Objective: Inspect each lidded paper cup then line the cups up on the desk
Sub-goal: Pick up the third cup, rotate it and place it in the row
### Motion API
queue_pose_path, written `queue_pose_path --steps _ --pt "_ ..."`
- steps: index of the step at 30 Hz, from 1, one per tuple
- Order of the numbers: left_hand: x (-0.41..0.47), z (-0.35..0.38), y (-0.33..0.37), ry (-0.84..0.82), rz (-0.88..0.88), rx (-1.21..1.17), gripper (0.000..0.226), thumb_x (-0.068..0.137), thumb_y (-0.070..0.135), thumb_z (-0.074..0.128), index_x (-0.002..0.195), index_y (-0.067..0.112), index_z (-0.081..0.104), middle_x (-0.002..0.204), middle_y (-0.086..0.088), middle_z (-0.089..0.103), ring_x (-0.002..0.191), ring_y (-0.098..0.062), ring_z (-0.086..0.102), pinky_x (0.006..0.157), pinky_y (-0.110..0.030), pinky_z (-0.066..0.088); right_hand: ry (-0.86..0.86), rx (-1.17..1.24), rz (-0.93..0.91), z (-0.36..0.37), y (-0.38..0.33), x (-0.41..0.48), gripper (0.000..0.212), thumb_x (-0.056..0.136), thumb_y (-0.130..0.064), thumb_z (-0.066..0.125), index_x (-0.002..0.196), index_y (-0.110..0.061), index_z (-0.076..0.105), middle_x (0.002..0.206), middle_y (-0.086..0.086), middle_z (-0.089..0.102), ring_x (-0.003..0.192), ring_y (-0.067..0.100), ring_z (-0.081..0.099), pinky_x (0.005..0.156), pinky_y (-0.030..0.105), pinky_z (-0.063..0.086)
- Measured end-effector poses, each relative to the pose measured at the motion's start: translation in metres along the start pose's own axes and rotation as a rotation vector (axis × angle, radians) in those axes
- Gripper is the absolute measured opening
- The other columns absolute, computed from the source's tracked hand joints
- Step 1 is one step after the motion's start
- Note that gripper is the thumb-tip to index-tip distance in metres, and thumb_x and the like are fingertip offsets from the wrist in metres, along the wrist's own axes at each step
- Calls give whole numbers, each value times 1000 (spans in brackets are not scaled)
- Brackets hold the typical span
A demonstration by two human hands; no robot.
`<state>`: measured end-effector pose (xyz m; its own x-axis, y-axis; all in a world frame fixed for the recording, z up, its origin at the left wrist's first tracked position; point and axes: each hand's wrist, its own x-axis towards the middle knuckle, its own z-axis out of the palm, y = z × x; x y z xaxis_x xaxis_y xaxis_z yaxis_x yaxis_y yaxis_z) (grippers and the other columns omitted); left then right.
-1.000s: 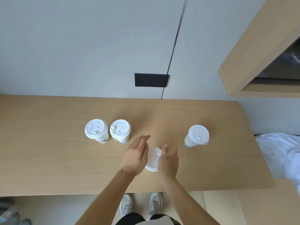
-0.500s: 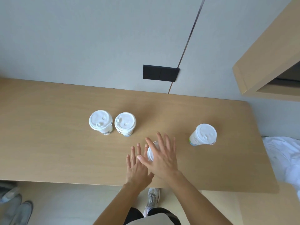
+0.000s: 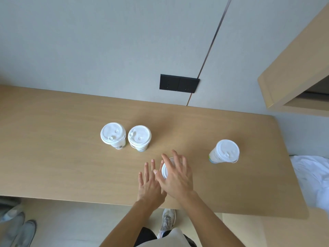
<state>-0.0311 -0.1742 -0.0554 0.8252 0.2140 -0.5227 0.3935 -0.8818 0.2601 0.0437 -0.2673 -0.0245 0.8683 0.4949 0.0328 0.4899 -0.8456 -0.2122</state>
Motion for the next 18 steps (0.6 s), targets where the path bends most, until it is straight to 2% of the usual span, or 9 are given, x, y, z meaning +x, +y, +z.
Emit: queue_pose_path --steps 2,4,6,7,8,10,12,15,18 --pt "-2 -10 -5 -20 51 -13 87 101 45 49 163 26 -9 166 -9 -32 157 -34 -17 128 -50 11 -8 78 -4 -3 4 -2 57 85 -61 56 132 -29 64 140 5 60 112 30 60 85 43 59" --pt "-5 -22 -12 -27 114 -201 81 98 49 55 162 37 7 170 -6 -20 160 -30 -3 125 -44 21 2 251 82 -10 9 -2 56 84 -58 61 129 -26 66 133 0 64 112 27 61 91 39 56" --pt "-13 -36 -14 -43 145 -548 71 97 53 59 158 47 24 170 5 15 158 -18 16 121 -34 28 -15 519 287 -24 16 -1 52 86 -53 68 129 -25 67 130 -7 65 119 18 59 101 34 50" --pt "-18 -44 -13 -34 130 -721 61 97 53 59 153 50 34 163 12 33 153 -13 30 119 -32 32 -26 672 389 -33 21 0 47 87 -49 72 128 -26 67 129 -10 66 121 13 59 103 31 47" --pt "-24 -53 -11 -10 103 -867 50 98 54 57 146 51 45 154 18 46 143 -8 44 115 -32 40 -39 820 485 -42 25 0 41 88 -45 75 124 -27 69 127 -14 67 121 9 59 102 28 45" --pt "-33 -71 -8 65 37 -1033 36 102 47 55 137 43 60 139 17 63 114 2 63 92 -37 60 -42 1083 616 -62 31 -1 25 90 -39 76 113 -30 72 119 -21 71 121 5 62 94 22 44" --pt "-43 -89 -8 115 -20 -1136 33 102 39 58 132 28 68 118 6 74 85 -5 72 74 -39 65 -17 1260 655 -79 32 -6 15 93 -32 75 107 -28 74 112 -25 73 120 1 62 88 17 42" --pt "-61 -113 -6 66 -56 -1285 29 100 44 61 117 25 74 102 -8 75 71 -24 73 63 -37 59 6 1402 657 -95 28 -12 25 85 -40 75 107 -28 76 107 -25 73 117 1 63 97 26 46" --pt "-75 -130 -5 80 -22 -1326 29 98 45 64 111 22 77 99 -12 75 68 -27 71 60 -35 55 4 1454 625 -107 21 -18 43 71 -56 72 108 -35 76 117 -18 73 127 14 61 111 43 44"
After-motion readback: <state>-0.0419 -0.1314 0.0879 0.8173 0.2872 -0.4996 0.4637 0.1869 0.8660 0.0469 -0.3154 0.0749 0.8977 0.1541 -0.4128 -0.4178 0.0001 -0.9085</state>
